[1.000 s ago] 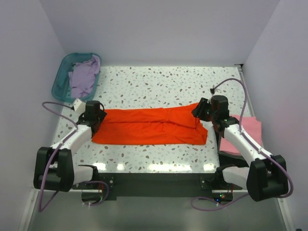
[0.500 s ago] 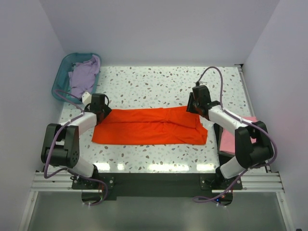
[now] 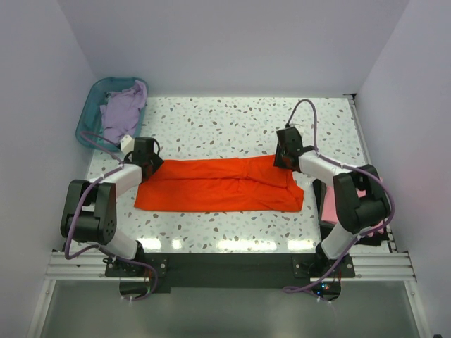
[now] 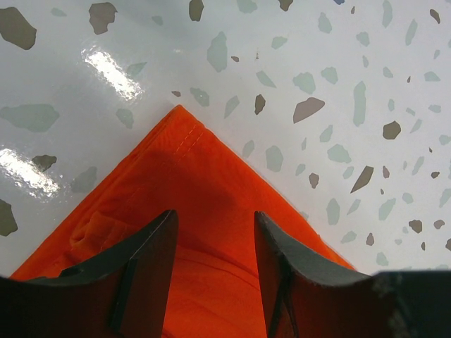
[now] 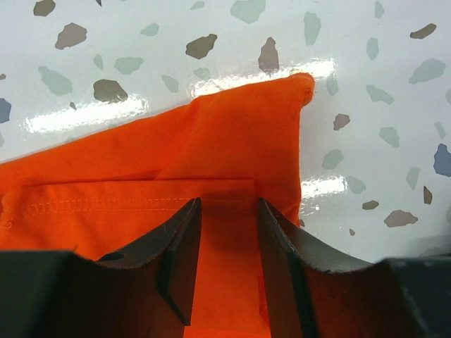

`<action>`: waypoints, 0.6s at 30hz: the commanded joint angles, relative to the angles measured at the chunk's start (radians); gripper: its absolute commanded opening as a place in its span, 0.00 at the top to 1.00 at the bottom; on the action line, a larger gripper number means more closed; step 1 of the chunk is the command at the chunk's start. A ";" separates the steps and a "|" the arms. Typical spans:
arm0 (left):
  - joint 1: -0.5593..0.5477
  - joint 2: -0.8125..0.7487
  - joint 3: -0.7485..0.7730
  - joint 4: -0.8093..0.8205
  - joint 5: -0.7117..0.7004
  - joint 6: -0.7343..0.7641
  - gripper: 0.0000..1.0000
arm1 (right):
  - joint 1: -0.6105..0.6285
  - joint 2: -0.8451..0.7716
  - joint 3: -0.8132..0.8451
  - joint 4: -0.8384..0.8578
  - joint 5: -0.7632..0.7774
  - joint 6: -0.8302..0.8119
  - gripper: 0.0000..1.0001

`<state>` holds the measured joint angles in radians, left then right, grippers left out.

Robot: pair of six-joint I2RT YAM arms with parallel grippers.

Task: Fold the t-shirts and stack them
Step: Fold the tshirt

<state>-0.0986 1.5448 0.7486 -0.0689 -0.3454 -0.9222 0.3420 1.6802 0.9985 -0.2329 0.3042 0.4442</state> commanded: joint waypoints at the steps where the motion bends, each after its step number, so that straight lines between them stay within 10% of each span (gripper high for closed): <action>1: -0.001 -0.003 0.000 0.038 -0.004 0.023 0.48 | -0.001 0.009 0.028 0.023 0.068 0.001 0.58; 11: -0.001 -0.012 0.000 0.024 -0.014 0.029 0.48 | -0.026 0.027 0.019 0.069 -0.005 0.014 0.61; 18: 0.000 -0.022 -0.002 0.017 -0.017 0.033 0.48 | -0.031 -0.014 -0.018 0.090 -0.079 0.042 0.91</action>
<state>-0.0986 1.5448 0.7483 -0.0696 -0.3458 -0.9142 0.3138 1.7088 0.9962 -0.2039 0.2581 0.4629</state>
